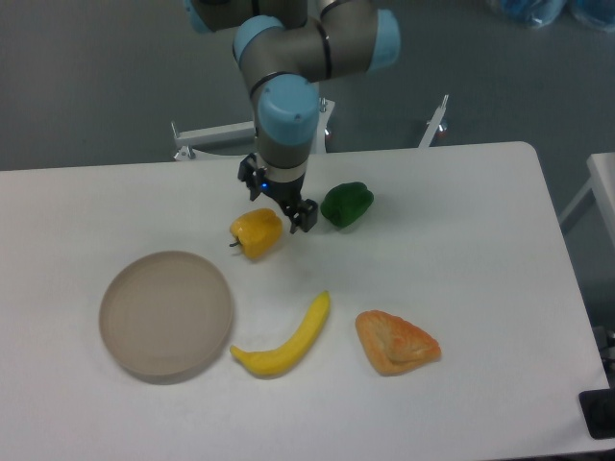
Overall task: Pick up the yellow pepper from the table
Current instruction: 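Move the open gripper over the yellow pepper beside the green pepper, then lower the gripper onto the yellow pepper and close on it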
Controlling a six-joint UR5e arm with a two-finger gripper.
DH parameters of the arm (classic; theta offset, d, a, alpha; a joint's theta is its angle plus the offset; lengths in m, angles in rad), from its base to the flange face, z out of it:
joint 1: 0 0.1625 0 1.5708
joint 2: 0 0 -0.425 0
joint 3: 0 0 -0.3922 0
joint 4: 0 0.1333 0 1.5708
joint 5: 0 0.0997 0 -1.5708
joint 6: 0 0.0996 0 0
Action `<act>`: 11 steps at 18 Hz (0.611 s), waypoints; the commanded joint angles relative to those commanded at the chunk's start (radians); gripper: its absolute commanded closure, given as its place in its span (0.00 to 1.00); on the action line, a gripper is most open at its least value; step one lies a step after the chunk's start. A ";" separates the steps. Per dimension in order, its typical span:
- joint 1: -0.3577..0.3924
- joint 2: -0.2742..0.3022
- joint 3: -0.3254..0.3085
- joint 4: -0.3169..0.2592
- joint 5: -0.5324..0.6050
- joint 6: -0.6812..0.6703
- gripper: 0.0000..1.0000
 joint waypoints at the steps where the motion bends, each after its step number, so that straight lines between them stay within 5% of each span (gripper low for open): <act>1: 0.000 -0.003 0.002 0.000 0.002 0.002 0.00; 11: -0.041 -0.037 0.000 0.052 0.035 -0.003 0.00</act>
